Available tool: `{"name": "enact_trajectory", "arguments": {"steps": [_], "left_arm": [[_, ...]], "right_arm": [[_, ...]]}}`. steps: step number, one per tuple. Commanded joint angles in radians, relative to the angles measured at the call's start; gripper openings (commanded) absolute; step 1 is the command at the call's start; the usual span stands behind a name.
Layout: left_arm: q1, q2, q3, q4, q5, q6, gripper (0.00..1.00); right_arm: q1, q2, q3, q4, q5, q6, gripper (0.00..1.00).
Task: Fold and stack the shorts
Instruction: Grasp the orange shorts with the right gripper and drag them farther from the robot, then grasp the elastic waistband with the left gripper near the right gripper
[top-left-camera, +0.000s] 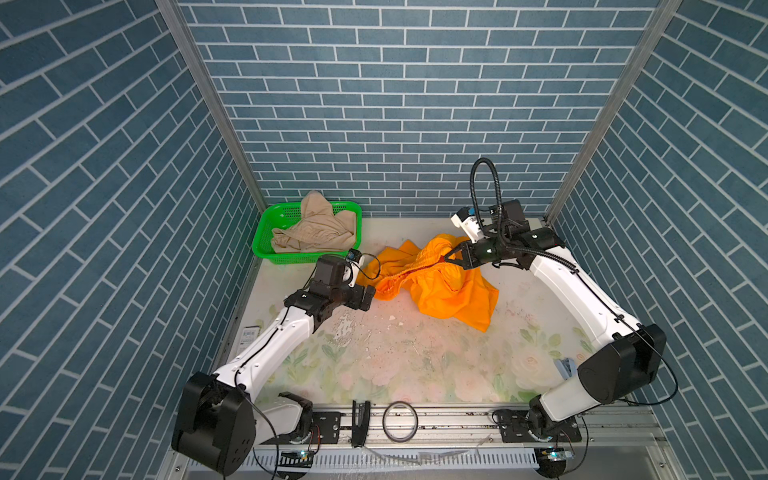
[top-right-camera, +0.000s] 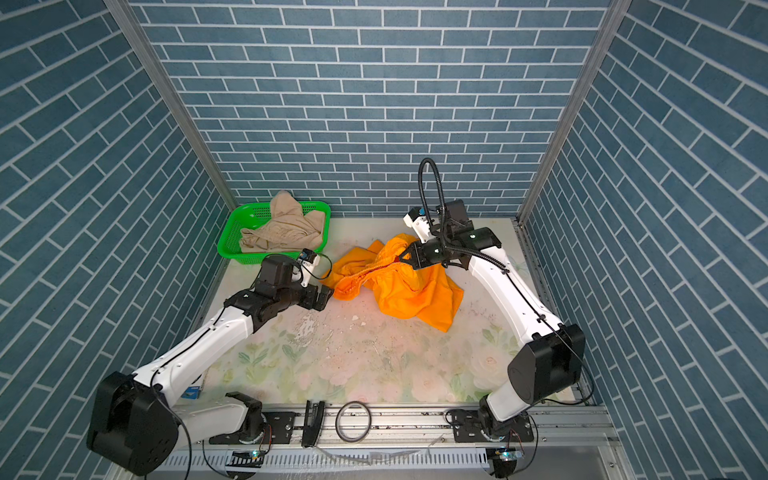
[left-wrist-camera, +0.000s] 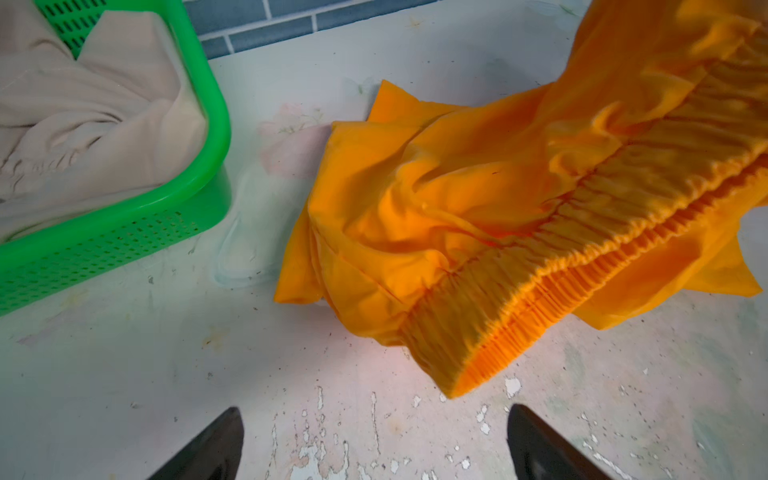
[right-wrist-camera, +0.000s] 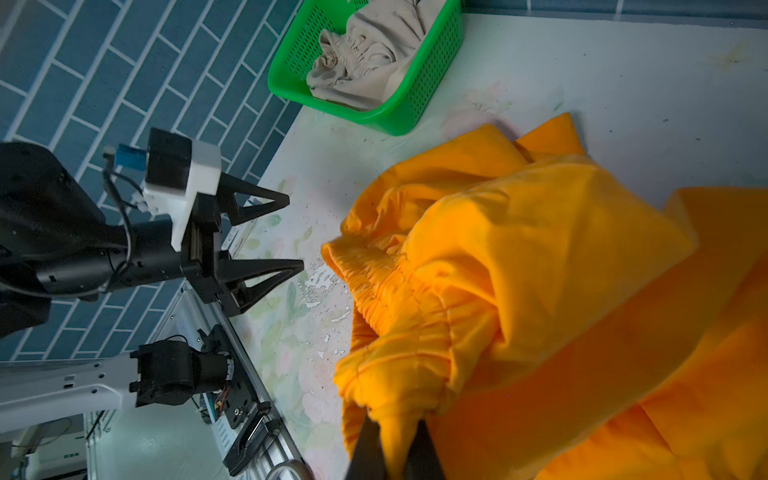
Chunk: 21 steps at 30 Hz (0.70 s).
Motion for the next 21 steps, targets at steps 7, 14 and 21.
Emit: {"name": "enact_trajectory", "arguments": {"steps": [7, 14, 21], "left_arm": [[-0.177, 0.049, -0.013, 0.087, -0.035, 0.176, 1.0], [-0.397, 0.119, -0.032, 0.101, -0.123, 0.186, 1.0], [-0.497, 0.235, -0.066, 0.199, -0.245, 0.169, 1.0]], "right_arm": [[-0.081, 0.058, 0.049, -0.027, -0.201, 0.045, 0.0], [-0.104, 0.102, 0.056, -0.01, -0.24, 0.042, 0.0], [-0.116, 0.1, 0.04, 0.003, -0.252, 0.04, 0.0]]}}
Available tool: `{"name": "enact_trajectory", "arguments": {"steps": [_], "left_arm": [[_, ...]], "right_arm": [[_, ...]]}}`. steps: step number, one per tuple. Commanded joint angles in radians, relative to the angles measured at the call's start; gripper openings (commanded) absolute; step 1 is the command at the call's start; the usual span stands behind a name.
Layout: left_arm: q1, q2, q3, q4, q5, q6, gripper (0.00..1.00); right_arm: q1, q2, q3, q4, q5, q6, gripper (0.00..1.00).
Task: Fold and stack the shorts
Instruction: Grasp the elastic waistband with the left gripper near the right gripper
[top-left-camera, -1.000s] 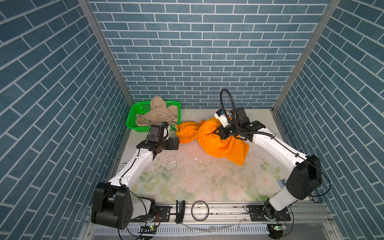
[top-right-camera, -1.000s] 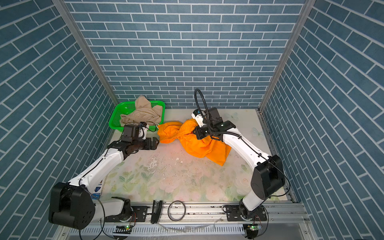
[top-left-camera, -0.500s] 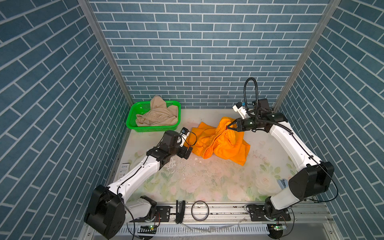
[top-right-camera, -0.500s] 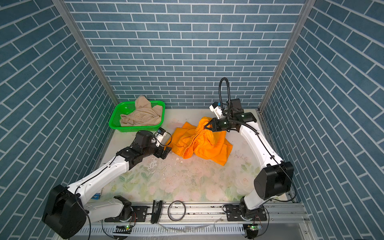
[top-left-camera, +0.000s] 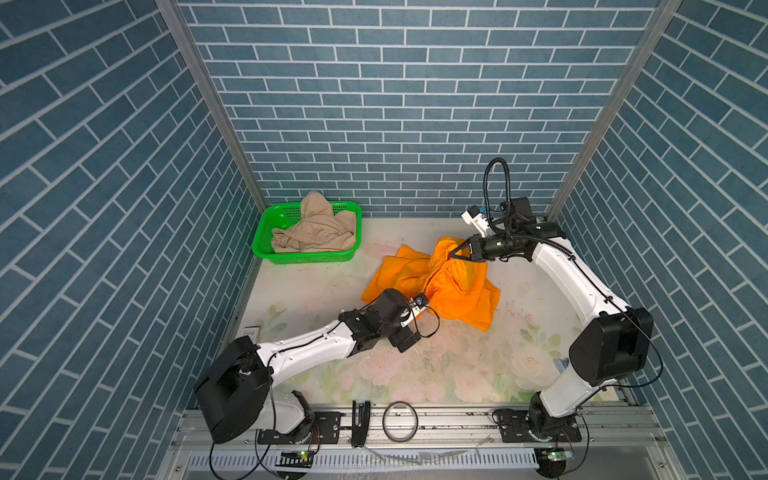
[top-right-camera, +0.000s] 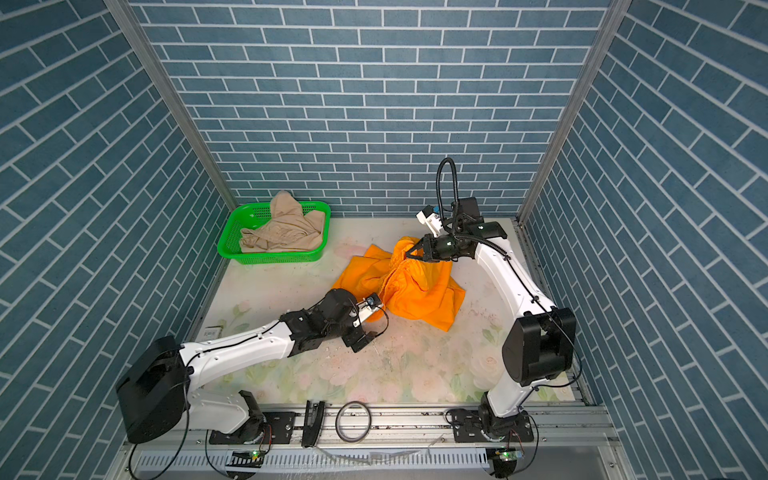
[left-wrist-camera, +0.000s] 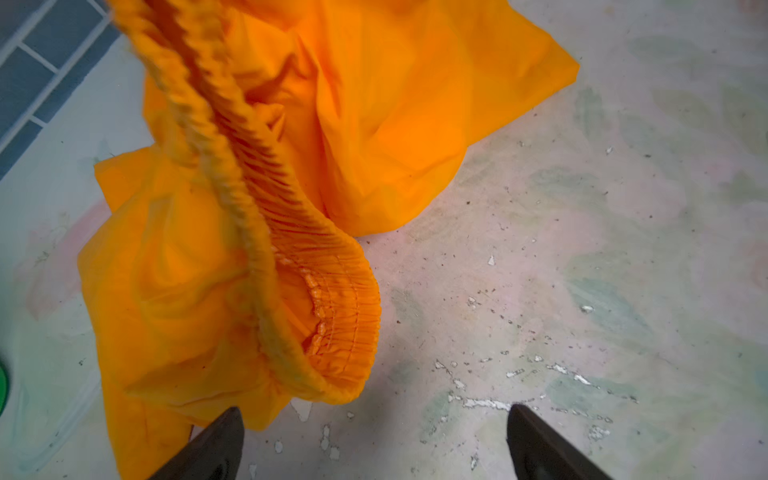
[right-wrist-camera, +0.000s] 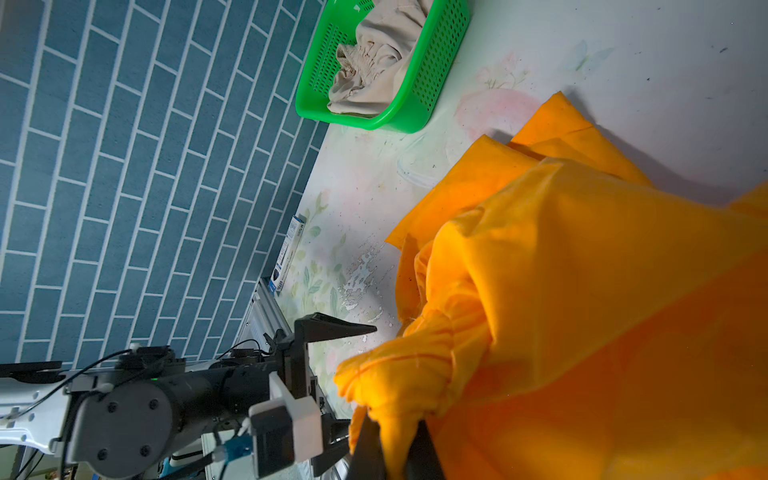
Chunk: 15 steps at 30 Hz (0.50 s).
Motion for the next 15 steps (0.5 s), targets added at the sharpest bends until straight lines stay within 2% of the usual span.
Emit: {"name": "enact_trajectory", "arguments": {"steps": [1, 9, 12, 14, 15], "left_arm": [[-0.005, 0.052, -0.024, 0.074, -0.084, -0.013, 1.0], [-0.007, 0.196, -0.003, 0.172, -0.103, -0.007, 0.99], [-0.007, 0.246, 0.02, 0.18, -0.109, -0.011, 0.95], [-0.007, 0.279, 0.034, 0.191, -0.143, -0.02, 0.82], [-0.005, 0.29, 0.039, 0.195, -0.164, -0.024, 0.7]], "right_arm": [[-0.005, -0.005, 0.016, 0.016, -0.045, 0.006, 0.0], [-0.007, -0.055, -0.05, 0.075, -0.045, 0.008, 0.0], [-0.009, -0.075, -0.074, 0.103, -0.042, 0.009, 0.0], [-0.008, -0.082, -0.082, 0.111, -0.044, 0.009, 0.0], [-0.009, -0.085, -0.088, 0.114, -0.046, 0.009, 0.0]]}}
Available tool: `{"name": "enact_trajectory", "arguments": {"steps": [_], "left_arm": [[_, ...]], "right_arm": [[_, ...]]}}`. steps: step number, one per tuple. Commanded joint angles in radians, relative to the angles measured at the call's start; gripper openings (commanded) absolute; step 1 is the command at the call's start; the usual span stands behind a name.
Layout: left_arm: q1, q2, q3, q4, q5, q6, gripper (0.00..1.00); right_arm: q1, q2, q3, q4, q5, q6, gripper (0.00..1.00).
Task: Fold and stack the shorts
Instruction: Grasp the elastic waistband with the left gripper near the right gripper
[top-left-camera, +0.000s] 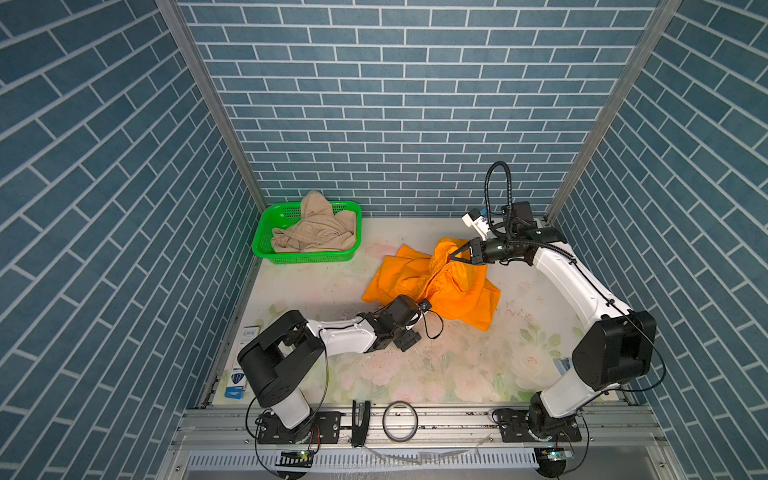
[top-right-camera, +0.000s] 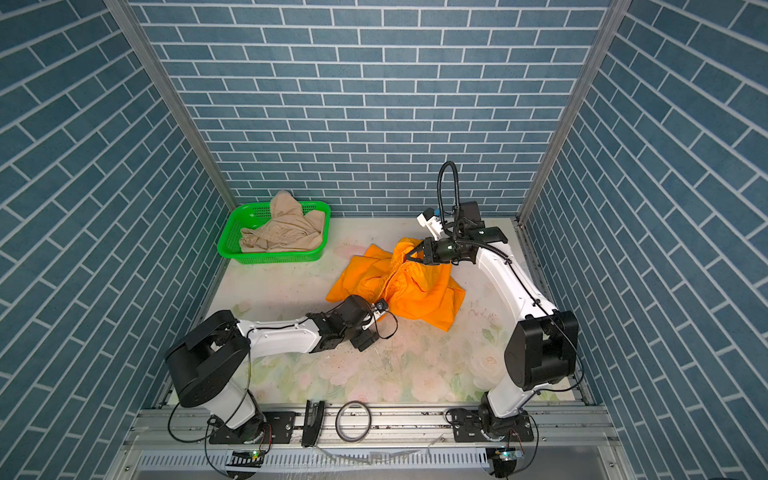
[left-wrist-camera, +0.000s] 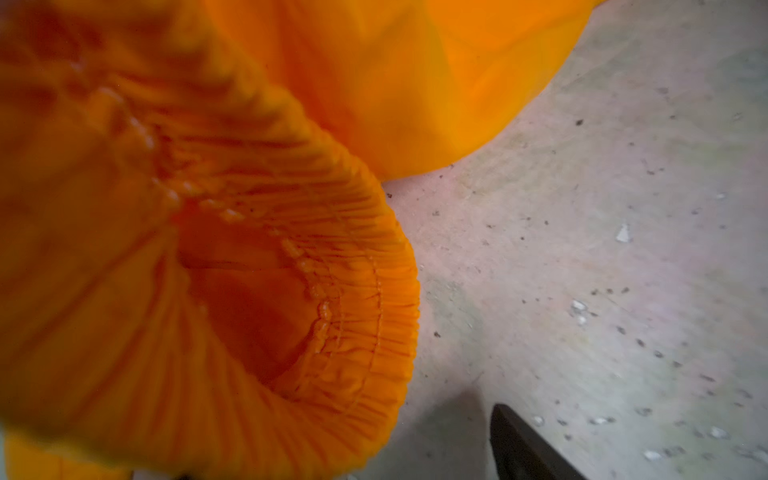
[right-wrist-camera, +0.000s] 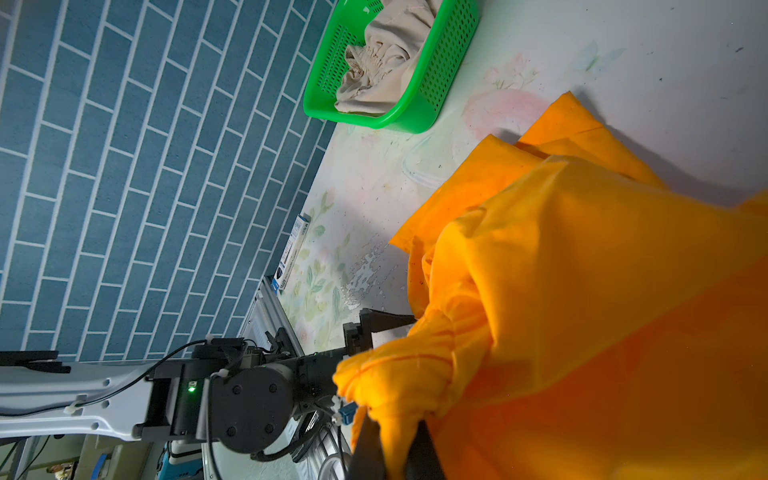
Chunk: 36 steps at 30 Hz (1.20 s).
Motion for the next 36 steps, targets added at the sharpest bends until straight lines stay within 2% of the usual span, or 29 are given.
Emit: {"name": "enact_trajectory", "arguments": {"steps": [1, 5, 7, 12, 17, 21, 26, 30, 36], "left_arm": [[-0.003, 0.036, 0.039, 0.032, -0.081, -0.018, 0.55], [0.0, 0.029, 0.062, 0.028, -0.154, -0.023, 0.13], [0.003, -0.004, 0.057, 0.045, -0.141, -0.026, 0.0], [0.015, -0.112, 0.066, 0.013, -0.068, -0.038, 0.0], [0.019, -0.226, 0.091, -0.088, 0.044, -0.013, 0.0], [0.022, -0.309, 0.124, -0.195, 0.085, -0.014, 0.0], [0.045, -0.426, 0.185, -0.342, 0.121, -0.018, 0.0], [0.048, -0.407, 0.212, -0.425, 0.137, -0.01, 0.0], [0.046, -0.294, 0.155, -0.362, 0.214, -0.072, 0.0]], "right_arm": [[-0.007, -0.05, -0.014, 0.046, -0.023, 0.004, 0.0], [-0.026, -0.079, -0.059, 0.036, -0.011, -0.02, 0.0], [-0.041, -0.1, -0.093, 0.048, 0.003, -0.022, 0.0], [-0.06, -0.148, -0.15, 0.049, 0.066, -0.032, 0.0], [-0.074, -0.166, -0.172, 0.039, 0.11, -0.045, 0.0], [-0.079, -0.165, -0.156, 0.015, 0.143, -0.05, 0.0], [-0.077, -0.179, -0.121, -0.059, 0.383, -0.071, 0.0], [-0.075, -0.183, -0.169, -0.029, 0.416, -0.055, 0.0], [-0.046, -0.134, -0.254, 0.012, 0.438, -0.037, 0.0]]}}
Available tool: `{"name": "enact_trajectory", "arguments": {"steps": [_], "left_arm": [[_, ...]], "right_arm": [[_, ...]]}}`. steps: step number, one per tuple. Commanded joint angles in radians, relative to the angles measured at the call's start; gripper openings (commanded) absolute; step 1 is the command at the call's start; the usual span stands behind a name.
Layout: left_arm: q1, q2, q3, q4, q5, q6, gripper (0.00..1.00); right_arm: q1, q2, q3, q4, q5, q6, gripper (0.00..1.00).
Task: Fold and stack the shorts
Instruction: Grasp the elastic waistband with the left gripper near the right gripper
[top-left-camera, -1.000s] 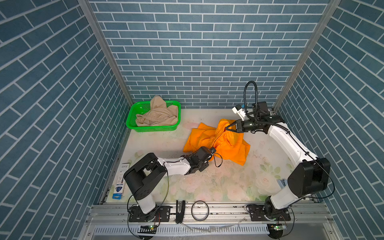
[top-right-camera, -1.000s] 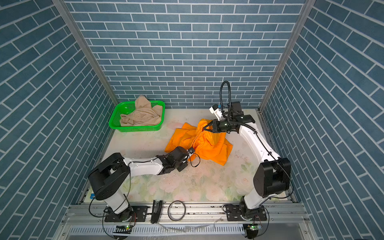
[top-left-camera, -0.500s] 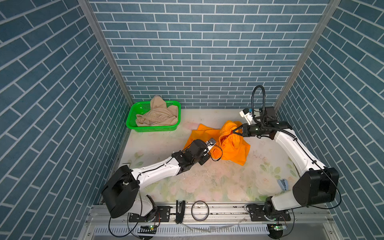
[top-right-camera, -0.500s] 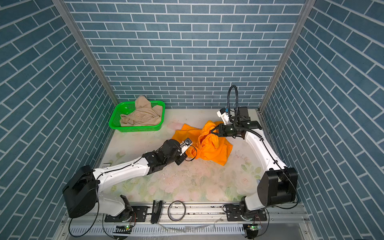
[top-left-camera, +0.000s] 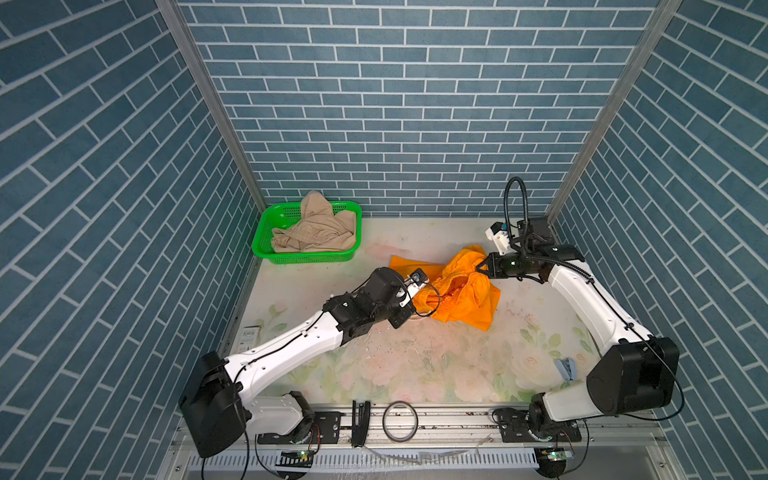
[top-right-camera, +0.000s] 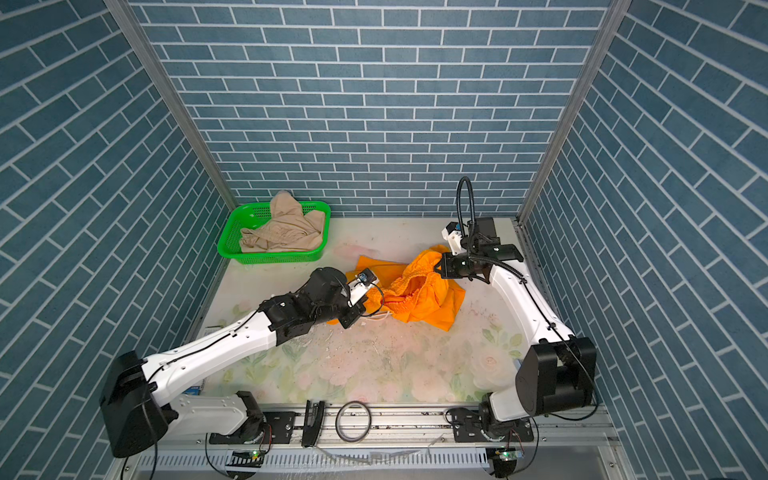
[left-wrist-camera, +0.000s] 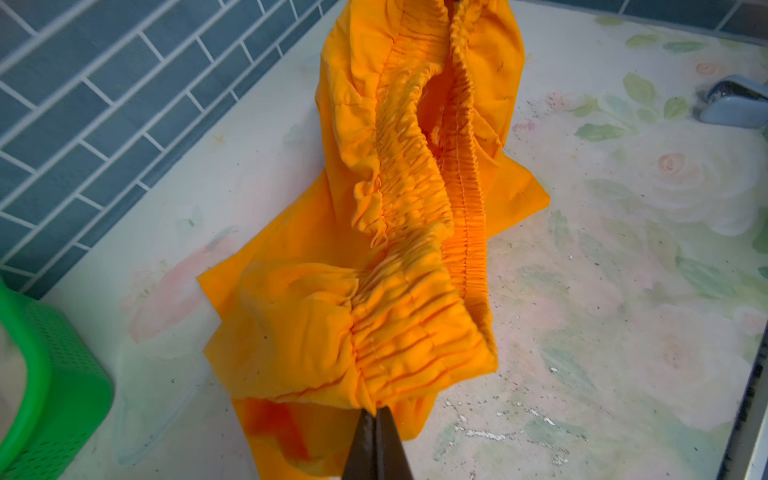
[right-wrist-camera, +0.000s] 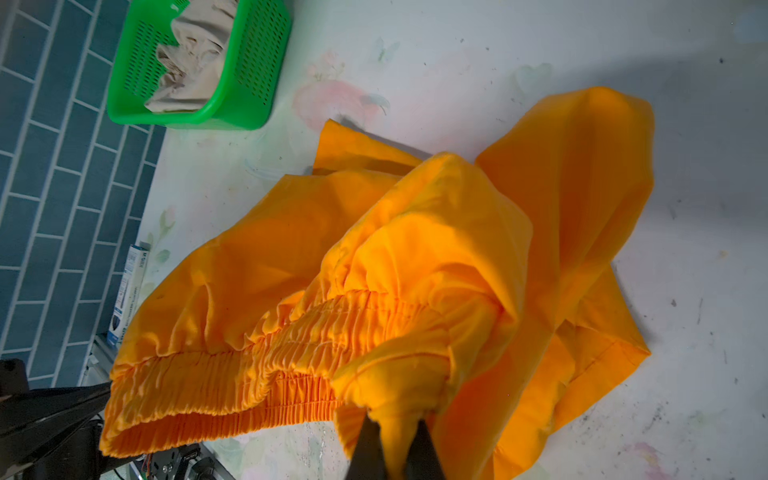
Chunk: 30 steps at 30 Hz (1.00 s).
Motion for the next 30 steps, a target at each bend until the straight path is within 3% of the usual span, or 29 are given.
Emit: {"name": "enact_trajectory", "arguments": {"steps": [1, 5, 9, 10, 14, 17, 22, 30], "left_arm": [[0.004, 0.074, -0.054, 0.008, 0.06, -0.052, 0.0], [0.003, 0.14, -0.082, 0.057, 0.043, -0.06, 0.0], [-0.004, 0.199, -0.052, -0.015, 0.019, -0.043, 0.02], [-0.013, 0.207, -0.04, -0.044, 0.006, -0.038, 0.09], [-0.063, 0.201, -0.006, -0.142, -0.041, -0.029, 0.53], [-0.133, 0.21, 0.037, -0.236, -0.116, -0.007, 0.67], [-0.199, 0.291, 0.11, -0.312, -0.177, 0.025, 0.73], [-0.204, 0.418, 0.224, -0.308, -0.193, 0.118, 0.75]], "right_arm": [[0.018, 0.035, -0.043, 0.022, 0.039, -0.007, 0.0], [0.03, 0.079, -0.057, 0.048, 0.021, -0.011, 0.0], [0.034, 0.112, -0.047, 0.057, 0.002, -0.025, 0.0], [0.034, 0.118, -0.043, 0.057, 0.0, -0.029, 0.0], [0.034, 0.131, -0.03, 0.058, -0.002, -0.036, 0.0], [0.034, 0.136, -0.024, 0.058, -0.009, -0.042, 0.0], [0.034, 0.134, -0.025, 0.067, -0.026, -0.046, 0.0], [0.034, 0.111, -0.047, 0.074, -0.04, -0.052, 0.0]]}}
